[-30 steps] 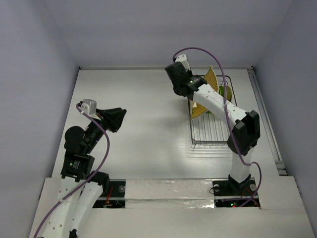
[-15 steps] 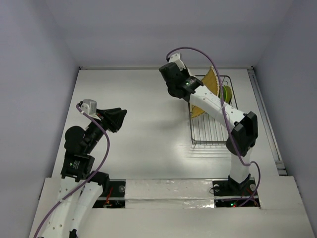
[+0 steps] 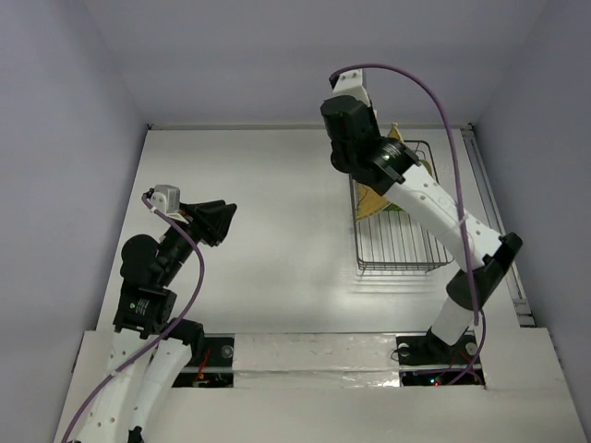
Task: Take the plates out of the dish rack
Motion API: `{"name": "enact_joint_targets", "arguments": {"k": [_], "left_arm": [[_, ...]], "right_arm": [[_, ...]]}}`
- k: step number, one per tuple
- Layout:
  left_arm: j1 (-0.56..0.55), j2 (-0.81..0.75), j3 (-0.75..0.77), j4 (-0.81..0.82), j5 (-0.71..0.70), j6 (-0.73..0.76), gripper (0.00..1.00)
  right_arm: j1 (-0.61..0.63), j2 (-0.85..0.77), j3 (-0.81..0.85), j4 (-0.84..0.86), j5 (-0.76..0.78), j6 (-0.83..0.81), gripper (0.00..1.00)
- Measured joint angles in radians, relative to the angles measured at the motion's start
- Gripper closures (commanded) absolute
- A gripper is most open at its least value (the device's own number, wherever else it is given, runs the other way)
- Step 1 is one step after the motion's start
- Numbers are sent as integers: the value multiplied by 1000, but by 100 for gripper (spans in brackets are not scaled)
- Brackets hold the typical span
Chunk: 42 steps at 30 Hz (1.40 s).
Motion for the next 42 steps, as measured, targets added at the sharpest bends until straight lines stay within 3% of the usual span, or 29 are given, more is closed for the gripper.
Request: {"name": "enact_joint_targets", "arguments": {"k": [5,12,19,29,35,42], "left_arm": [[0,0,0,-3,-15,0,67],[0,-2,6,-24,-47,3,67],[0,-13,21,-30,-72,4,67],[-16,-13,21,-37,-79,6,67],[-27,-13,21,-38,-80,8,67],[-28,-13,21,-39,-81,8,67]], "right_arm": [[24,-115,-3,23,-64,48,100],[25,-173,-96,204,-368,284,100],[25,94,-126,425,-660,567,100],[26,498,-57,565,-855,853,100],[25,634,36,603,-916,949,100],[18,660,37,619,-957,1022,77]]}}
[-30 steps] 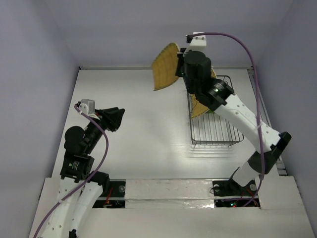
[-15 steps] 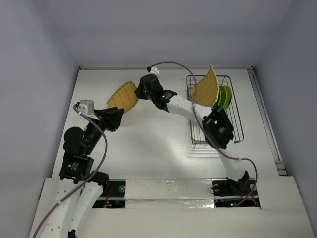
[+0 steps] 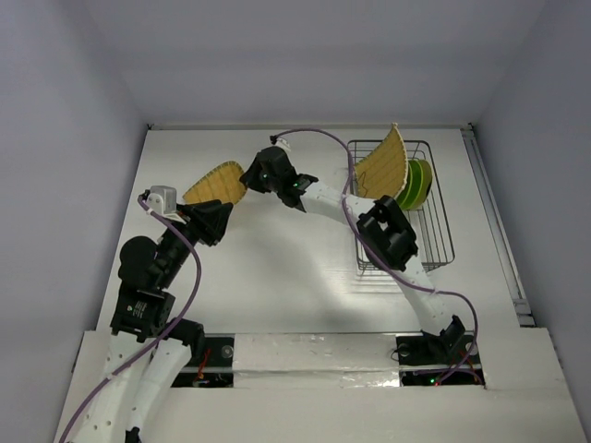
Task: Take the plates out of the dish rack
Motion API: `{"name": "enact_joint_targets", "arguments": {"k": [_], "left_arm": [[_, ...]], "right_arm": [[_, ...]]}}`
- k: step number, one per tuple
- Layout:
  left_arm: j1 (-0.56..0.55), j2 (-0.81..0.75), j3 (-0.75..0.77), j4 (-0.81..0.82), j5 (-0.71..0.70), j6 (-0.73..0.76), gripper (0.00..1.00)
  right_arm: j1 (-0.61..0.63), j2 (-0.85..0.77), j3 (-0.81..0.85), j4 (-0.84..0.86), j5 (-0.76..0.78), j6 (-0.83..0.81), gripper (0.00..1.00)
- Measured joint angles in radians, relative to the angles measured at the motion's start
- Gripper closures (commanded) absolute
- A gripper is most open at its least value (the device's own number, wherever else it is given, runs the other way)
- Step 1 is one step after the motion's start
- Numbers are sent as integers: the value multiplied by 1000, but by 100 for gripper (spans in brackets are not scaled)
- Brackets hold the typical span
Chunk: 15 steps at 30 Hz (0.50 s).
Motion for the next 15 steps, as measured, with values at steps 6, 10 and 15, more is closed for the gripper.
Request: {"name": "enact_joint_targets", "arguments": {"k": [6,10,15], "left_arm": [[-7,1,0,1,4,0,66],[-11,2,0,1,5,0,66],[-11,3,0,1,4,0,66]], "right_arm": [[-19,-8,-99,69,-37,53,65],[-32,-8,-124,76,-56,68,49],[-40,-10,-131,98,-63,76,16]]}}
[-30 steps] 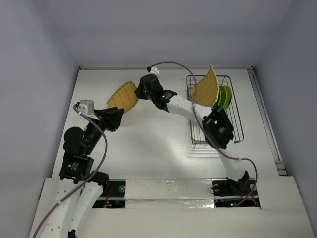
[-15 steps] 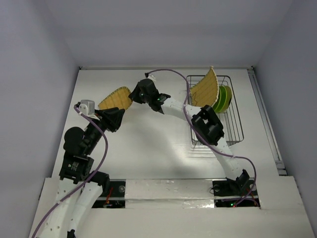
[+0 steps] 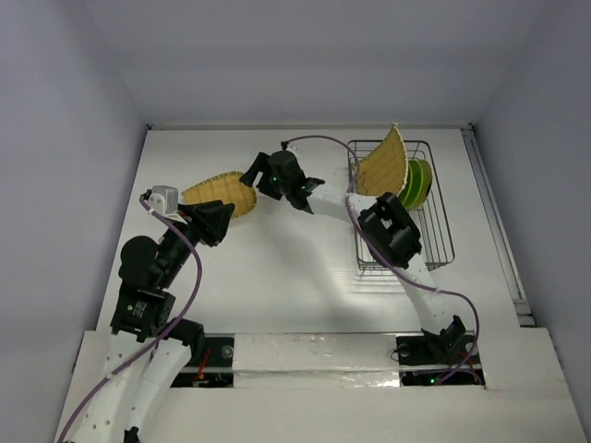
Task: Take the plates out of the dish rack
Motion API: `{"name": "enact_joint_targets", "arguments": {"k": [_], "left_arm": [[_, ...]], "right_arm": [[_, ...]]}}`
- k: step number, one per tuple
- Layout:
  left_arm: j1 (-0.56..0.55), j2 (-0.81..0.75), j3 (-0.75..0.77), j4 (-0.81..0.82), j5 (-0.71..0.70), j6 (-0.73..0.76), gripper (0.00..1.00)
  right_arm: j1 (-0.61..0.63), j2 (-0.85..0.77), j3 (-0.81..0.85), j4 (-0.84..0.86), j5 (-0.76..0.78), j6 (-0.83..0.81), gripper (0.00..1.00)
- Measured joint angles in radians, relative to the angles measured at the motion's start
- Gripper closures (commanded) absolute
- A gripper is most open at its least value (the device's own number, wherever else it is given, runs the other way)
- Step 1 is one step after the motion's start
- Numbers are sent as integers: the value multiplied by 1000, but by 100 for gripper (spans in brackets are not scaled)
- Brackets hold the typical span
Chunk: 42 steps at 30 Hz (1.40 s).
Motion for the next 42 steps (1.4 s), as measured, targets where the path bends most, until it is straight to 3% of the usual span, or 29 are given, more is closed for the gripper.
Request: {"name": "enact_joint_targets", "arguments": {"k": [2,5,9,11,13,16,20,22,23,24,26,27,28,30,35,37,42], "left_arm": [[0,0,0,0,0,0,66],[0,2,0,0,0,0,66],[0,2,0,0,-1,0,66],[0,2,0,0,-1,0,67],[0,2,0,0,-2,1,76],[0,6,0,-1,-3,3,100],[0,13,0,-5,-10,6,100],[0,14,0,-8,-16,6,93],[0,14,0,-9,-19,7,81],[0,14,0,-9,-20,8,77],[0,14,0,-10,-23,6,73],[0,14,0,-11,-24,6,74],[0,14,0,-11,-24,6,86],[0,14,0,-12,-26,4,100],[0,14,0,-15,-31,6,100],[0,14,0,-15,-32,6,89],[0,14,0,-17,-36,6,85]], "right_arm": [[1,-10,-7,0,1,-8,9],[1,-60,-48,-3,11,-31,9],[1,-176,-94,-8,35,-87,18],[1,-246,-101,-9,47,-123,61],[1,-338,-127,-9,68,-187,100],[1,-531,-209,-22,145,-283,100],[-2,-782,-331,-63,296,-431,97],[-12,-895,-398,-98,380,-489,90],[-27,-948,-428,-127,410,-510,87],[-50,-993,-457,-156,433,-529,82],[-124,-1067,-508,-212,453,-556,67],[-161,-1088,-526,-237,454,-569,62],[-209,-1112,-548,-269,454,-581,56],[-283,-1132,-566,-327,460,-601,54],[-409,-1133,-587,-410,429,-634,50],[-445,-1124,-602,-426,391,-644,49],[-484,-1052,-602,-446,330,-663,50]]}}
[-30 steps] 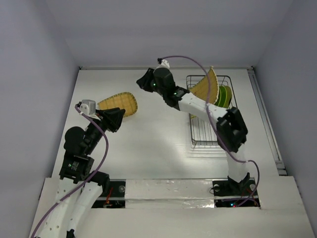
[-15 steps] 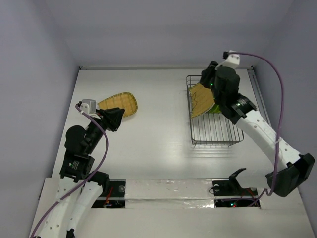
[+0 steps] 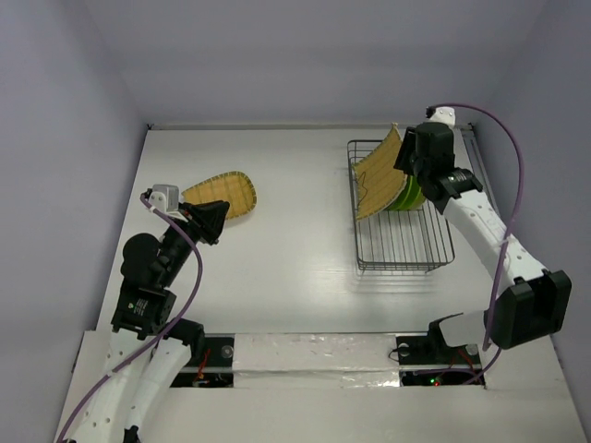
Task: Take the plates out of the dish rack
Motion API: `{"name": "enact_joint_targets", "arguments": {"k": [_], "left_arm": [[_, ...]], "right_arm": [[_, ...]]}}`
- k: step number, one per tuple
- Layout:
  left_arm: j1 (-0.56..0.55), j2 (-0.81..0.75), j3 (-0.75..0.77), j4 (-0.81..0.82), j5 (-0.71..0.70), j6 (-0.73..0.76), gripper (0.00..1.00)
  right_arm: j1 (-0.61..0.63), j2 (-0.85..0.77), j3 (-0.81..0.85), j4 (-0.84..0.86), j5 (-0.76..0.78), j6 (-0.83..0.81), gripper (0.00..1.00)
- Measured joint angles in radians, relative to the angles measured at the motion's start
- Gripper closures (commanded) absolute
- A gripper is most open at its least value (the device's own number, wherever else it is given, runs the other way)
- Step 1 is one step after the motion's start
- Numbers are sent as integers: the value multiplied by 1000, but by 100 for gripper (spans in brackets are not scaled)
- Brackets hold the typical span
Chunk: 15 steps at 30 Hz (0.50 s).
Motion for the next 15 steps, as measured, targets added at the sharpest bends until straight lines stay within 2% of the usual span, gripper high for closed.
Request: {"name": "enact_joint_targets", "arguments": {"k": [8,13,15], "left_arm": [[0,0,0,0,-1,0,84],[0,0,0,0,3,0,84],[0,0,0,0,6,0,84]], "right_arm": [[-41,113,0,-5,-86,-9,54],[-47,131,-5,-3,-106,-9,69],[-47,131,-5,-1,-109,-7,72]]}}
